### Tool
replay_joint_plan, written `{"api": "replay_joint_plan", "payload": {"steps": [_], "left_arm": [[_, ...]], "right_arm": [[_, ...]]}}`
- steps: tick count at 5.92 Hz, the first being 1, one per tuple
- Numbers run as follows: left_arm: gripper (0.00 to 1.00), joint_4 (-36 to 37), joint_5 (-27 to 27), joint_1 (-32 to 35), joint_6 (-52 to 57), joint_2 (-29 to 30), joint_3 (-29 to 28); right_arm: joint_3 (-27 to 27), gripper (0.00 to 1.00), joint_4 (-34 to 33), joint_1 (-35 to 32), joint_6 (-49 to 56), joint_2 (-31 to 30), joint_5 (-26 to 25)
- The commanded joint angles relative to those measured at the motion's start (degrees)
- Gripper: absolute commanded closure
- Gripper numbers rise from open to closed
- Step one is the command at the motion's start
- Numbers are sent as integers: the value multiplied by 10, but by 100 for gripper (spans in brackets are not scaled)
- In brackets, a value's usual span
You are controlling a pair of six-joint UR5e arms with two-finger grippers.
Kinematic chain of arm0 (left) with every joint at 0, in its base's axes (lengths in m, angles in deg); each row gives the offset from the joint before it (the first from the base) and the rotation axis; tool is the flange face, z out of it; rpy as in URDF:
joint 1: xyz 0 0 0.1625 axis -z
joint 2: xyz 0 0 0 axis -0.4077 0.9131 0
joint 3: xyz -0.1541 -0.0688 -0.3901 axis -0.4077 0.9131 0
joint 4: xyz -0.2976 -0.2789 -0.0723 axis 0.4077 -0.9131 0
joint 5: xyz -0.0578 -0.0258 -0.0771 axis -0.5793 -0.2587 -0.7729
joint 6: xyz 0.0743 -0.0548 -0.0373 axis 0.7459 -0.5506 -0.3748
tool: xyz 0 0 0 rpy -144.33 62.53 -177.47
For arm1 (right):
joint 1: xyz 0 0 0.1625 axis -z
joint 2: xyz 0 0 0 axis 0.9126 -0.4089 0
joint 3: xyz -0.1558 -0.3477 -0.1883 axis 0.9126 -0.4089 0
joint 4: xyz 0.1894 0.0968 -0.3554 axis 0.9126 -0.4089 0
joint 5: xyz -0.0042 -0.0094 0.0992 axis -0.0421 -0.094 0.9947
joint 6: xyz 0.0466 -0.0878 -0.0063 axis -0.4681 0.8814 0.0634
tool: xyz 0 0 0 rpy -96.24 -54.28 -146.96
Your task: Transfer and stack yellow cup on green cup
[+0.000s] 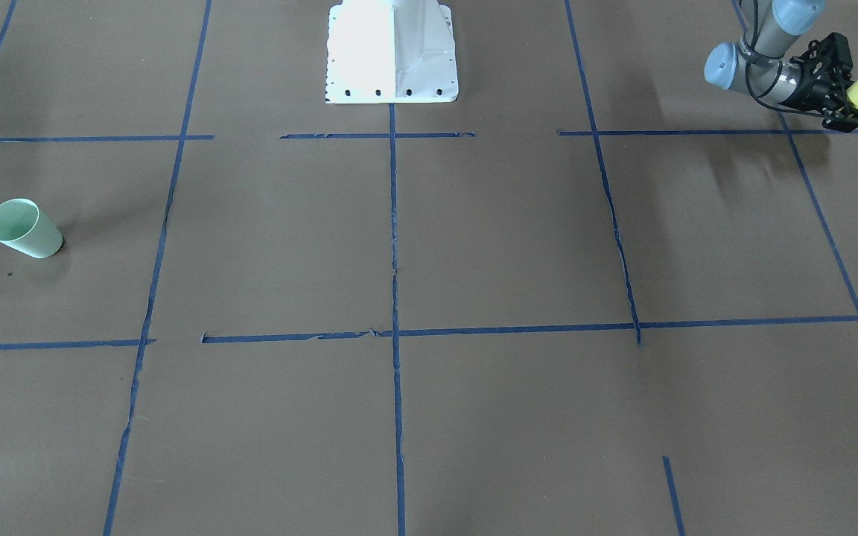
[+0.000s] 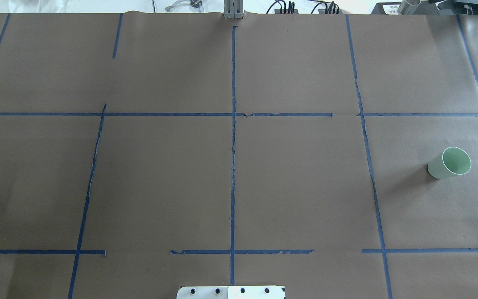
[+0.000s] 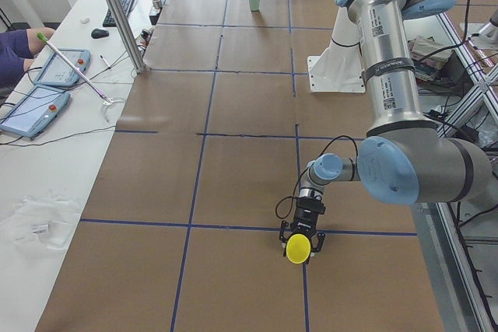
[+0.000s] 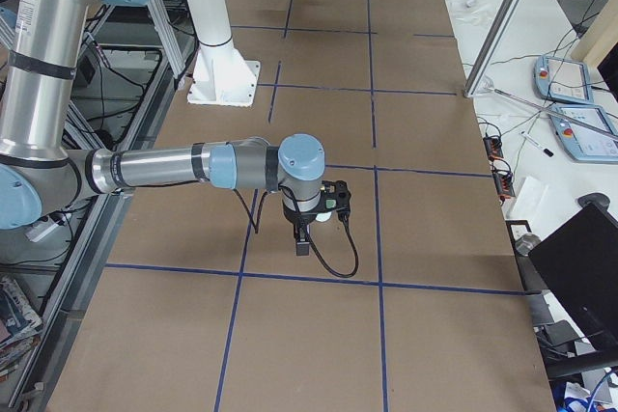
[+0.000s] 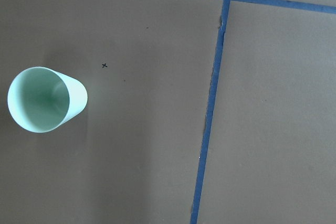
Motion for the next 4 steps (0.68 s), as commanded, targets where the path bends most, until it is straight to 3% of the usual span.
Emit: {"api": "replay_joint_plan", "payload": {"steps": [1,2,3,4], "left_arm": [[42,-96,83,112,142,2,-5],[42,-179,119,183,254,4,-6],[42,-305,123,244,390,11,-22],[42,-446,121,324,560,54,-67]], "right_arm": [[-2,0,0,0,-1,-2,1],[-2,0,0,1,-1,-1,1],[-2,0,0,0,-1,-1,2],[-3,0,-1,0,-1,-2,2]]}}
